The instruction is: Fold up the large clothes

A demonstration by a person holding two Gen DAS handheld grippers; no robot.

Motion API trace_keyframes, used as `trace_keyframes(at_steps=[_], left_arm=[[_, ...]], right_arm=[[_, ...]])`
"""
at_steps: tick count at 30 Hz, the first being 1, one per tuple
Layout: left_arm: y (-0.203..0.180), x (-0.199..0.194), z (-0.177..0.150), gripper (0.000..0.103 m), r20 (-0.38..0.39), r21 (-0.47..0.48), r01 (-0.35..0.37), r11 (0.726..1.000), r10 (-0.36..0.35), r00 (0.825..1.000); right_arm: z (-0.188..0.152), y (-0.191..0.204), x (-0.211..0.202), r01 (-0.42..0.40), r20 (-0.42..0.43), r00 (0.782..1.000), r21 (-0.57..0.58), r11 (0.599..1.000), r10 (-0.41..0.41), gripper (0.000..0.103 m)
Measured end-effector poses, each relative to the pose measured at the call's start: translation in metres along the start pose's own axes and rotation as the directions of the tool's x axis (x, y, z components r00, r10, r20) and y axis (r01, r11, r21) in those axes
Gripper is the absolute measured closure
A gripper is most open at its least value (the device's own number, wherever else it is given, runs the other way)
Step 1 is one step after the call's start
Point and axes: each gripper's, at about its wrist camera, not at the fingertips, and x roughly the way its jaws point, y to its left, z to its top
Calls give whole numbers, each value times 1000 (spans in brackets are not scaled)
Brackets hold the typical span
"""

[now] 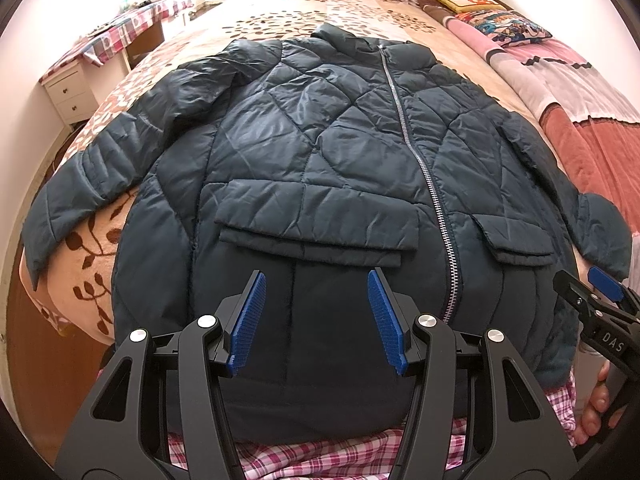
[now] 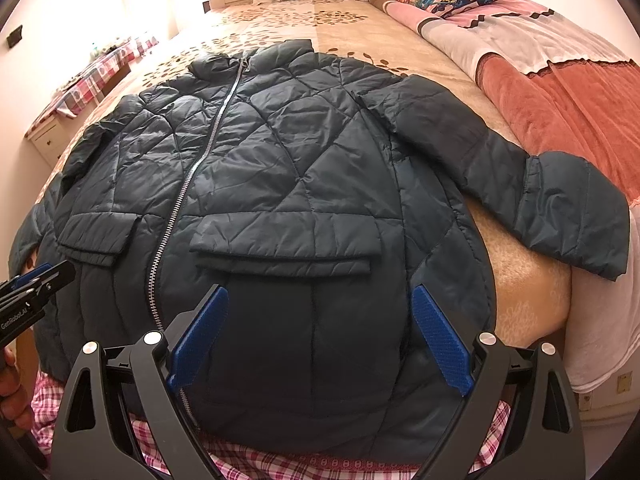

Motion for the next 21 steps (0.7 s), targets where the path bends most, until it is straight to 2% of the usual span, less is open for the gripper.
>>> trace_keyframes(at_steps=[21], left_arm=[[4, 3, 1, 45, -9, -2, -4, 1000, 4, 1000]], right_arm=[[-2, -5, 3, -8, -15, 1000, 17, 1000, 9, 12]])
